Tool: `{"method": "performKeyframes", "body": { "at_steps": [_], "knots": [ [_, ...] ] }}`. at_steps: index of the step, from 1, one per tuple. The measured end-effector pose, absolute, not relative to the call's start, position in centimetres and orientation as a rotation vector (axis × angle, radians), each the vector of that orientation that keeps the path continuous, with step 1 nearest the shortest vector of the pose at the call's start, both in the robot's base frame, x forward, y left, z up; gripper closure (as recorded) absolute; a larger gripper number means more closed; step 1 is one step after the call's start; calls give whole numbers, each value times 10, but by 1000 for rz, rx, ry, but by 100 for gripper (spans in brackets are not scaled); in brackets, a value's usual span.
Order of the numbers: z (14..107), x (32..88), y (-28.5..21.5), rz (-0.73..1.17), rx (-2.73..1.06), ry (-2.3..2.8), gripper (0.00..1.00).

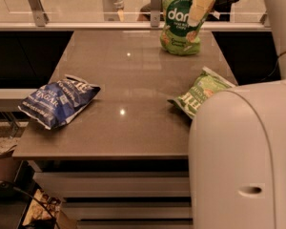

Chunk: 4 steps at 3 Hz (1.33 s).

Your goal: Move green rice chip bag near blue chip bag

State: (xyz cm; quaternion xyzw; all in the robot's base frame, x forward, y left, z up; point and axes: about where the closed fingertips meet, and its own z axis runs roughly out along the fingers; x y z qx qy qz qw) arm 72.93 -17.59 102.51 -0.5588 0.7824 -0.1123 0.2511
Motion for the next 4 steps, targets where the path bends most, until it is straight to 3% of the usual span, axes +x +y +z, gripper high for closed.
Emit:
{"method": "performKeyframes", "body": {
  "at_steps": [4],
  "knots": [
    [979, 753, -156, -199, -1528, 2189, 0]
  ]
}}
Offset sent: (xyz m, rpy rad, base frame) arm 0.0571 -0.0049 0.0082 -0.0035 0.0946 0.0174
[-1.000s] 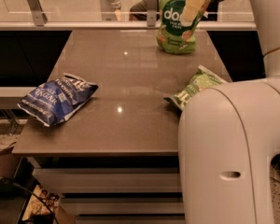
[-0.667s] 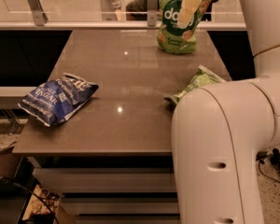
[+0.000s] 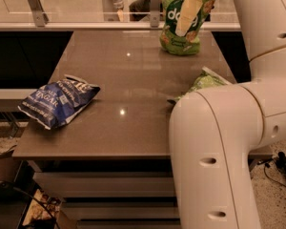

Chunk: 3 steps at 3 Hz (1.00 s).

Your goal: Move green rice chip bag near blue chip bag

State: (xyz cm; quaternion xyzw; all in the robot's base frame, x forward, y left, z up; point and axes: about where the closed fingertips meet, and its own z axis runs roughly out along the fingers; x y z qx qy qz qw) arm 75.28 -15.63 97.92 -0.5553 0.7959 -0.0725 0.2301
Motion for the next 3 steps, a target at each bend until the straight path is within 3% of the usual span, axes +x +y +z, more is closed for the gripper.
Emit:
{"method": "performKeyframes", "body": {
  "at_steps": [3],
  "knots": [
    [972, 751, -145, -193, -1511, 2255, 0]
  ]
}}
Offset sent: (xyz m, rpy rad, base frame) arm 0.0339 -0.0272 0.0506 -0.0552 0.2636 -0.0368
